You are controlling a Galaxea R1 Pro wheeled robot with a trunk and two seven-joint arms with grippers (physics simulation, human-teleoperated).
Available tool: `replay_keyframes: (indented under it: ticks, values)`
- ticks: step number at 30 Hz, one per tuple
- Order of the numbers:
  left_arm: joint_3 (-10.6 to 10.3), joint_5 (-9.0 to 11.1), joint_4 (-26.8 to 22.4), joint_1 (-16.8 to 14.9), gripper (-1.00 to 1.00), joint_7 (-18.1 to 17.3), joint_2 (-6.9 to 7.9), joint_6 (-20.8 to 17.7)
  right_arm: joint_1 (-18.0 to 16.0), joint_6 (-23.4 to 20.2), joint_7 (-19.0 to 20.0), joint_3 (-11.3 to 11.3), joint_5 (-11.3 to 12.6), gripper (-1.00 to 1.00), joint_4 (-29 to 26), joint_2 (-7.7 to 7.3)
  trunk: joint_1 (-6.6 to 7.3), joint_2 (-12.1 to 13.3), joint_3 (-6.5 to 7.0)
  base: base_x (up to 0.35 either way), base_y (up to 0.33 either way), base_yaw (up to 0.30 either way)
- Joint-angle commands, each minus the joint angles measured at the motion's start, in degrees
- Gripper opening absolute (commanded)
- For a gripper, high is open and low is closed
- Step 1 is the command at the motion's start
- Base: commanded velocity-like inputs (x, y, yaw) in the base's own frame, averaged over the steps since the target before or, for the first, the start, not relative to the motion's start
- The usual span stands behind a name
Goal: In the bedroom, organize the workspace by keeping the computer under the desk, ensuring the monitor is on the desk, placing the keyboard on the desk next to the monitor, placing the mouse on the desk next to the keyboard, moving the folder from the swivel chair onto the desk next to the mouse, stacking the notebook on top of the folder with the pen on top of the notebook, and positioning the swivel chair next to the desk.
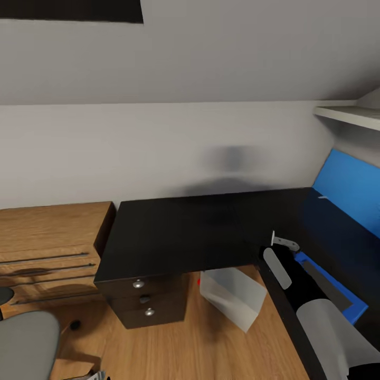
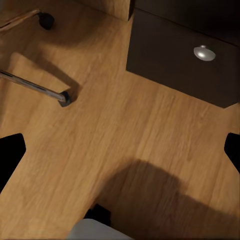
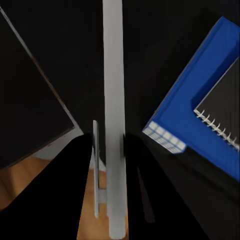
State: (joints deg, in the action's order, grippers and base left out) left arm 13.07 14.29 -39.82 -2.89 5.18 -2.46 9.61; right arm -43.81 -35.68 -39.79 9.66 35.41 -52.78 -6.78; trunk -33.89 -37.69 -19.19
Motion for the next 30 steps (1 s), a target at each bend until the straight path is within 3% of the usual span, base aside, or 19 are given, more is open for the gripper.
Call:
replay_keyframes:
  ticks: [1,25,30]
  values:
    - [0.05,0.47,-0.01,-0.01,1.0,0.0,-0.03,0.14,-0.06,-0.11,-0.55,0.27,0.5,-1.0,-0.04,-0.09,-0.02,-0.07,-0.08,0.0,0.0,-0.234]
    - [0.03,0.48,0.09,-0.01,1.0,0.0,-0.01,0.15,0.05,-0.09,-0.29,-0.25,0.54,-1.0,0.02,-0.86,-0.02,-0.07,-0.09,0.0,0.0,-0.255]
    - [0.03,0.48,0.09,-0.01,1.0,0.0,-0.01,0.15,0.13,-0.14,3.46,-0.25,0.45,-1.0,0.11,-1.2,-0.02,-0.07,-0.14,0.0,0.0,-0.245]
